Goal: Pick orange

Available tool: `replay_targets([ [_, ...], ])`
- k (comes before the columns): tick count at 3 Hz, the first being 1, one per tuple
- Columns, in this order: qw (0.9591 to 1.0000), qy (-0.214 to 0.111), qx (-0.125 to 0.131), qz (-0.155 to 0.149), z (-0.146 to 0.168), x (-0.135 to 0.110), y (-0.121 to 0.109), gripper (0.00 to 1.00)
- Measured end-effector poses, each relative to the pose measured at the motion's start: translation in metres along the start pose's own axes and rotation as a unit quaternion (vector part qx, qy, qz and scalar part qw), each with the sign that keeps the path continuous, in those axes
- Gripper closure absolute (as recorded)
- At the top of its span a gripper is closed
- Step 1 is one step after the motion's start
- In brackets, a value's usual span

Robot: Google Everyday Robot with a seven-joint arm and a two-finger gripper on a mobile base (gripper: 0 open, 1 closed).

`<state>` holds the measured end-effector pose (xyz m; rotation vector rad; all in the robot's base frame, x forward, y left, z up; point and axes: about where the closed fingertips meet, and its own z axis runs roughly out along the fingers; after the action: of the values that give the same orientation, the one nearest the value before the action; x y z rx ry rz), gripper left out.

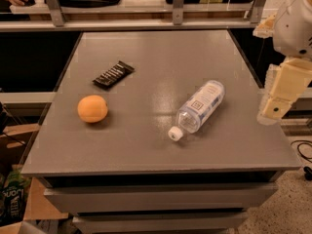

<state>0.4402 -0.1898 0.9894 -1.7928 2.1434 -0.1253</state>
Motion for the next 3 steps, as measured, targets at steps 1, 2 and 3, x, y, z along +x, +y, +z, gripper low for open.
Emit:
replay_targets([
  [1, 0.998, -0.004, -0.005, -0.062, 0.0, -0.044, 0.005, 0.0],
  [2, 0.9904, -0.014, -0.01, -0.137, 0.003, -0.111, 0.012, 0.0],
  [3, 0.9902, -0.017, -0.005, -0.138, -0.001, -0.114, 0.012, 0.0],
])
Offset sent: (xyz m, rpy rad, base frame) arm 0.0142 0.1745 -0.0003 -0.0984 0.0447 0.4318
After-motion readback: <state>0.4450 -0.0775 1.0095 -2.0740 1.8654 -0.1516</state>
